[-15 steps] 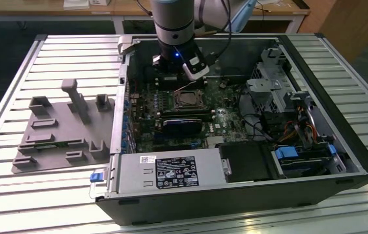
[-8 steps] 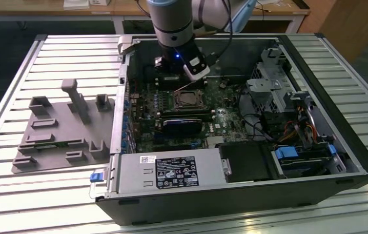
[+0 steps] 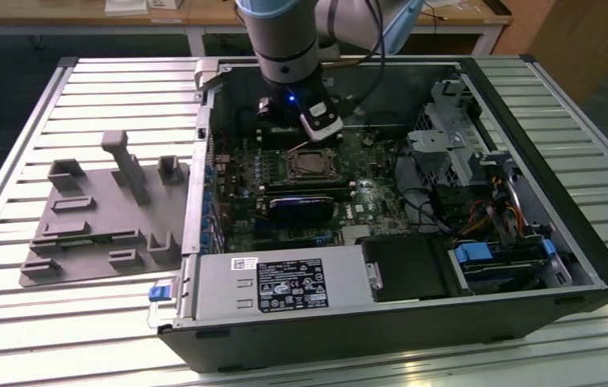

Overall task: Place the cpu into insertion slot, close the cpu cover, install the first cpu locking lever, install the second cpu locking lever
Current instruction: 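Install the first cpu locking lever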

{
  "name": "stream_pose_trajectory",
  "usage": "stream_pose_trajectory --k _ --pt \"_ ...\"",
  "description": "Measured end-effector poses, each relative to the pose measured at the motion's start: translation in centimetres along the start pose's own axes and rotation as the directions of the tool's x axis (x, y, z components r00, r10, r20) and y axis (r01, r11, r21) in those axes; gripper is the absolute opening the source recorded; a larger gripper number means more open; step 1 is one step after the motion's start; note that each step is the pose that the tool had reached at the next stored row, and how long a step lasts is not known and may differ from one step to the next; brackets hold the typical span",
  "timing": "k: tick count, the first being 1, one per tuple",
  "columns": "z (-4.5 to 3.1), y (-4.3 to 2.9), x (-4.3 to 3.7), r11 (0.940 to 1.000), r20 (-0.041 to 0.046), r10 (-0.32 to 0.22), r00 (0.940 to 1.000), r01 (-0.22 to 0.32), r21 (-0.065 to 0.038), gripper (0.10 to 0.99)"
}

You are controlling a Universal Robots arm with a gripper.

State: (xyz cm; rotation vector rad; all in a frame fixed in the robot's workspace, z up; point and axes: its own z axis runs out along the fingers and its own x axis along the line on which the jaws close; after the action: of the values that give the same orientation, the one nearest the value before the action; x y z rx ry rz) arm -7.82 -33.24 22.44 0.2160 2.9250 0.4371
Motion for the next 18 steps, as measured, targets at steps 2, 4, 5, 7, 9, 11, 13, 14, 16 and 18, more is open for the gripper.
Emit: stream_pose_trajectory --k 2,4,5,7,9,11,13,14,16,18 --pt "0.16 -0.02 -0.13 1.0 0.0026 0.008 1.0 -0.008 0.001 0.102" --pt "0.3 -0.02 -0.35 0.9999 0.0044 0.014 0.9999 -0.014 0.002 0.102" --pt "0.36 -0.02 -0.47 0.9999 0.0051 0.016 0.9999 -0.016 0.002 0.102" --pt "0.48 0.0 -0.68 0.9998 0.0061 0.019 0.9998 -0.019 0.003 0.102" --pt "0.61 0.05 -0.87 0.9998 0.0067 0.021 0.9998 -0.021 0.004 0.102" --pt "0.75 0.11 -1.03 0.9997 0.0072 0.022 0.9997 -0.022 0.004 0.102" --pt "0.87 0.17 -1.15 0.9997 0.0077 0.024 0.9997 -0.024 0.004 0.102" --pt "0.93 0.21 -1.17 0.9997 0.0079 0.025 0.9997 -0.025 0.004 0.102" --pt "1.07 0.32 -1.18 0.9997 0.0083 0.026 0.9996 -0.026 0.004 0.102" --pt "1.19 0.45 -1.17 0.9996 0.0086 0.027 0.9996 -0.027 0.004 0.102"
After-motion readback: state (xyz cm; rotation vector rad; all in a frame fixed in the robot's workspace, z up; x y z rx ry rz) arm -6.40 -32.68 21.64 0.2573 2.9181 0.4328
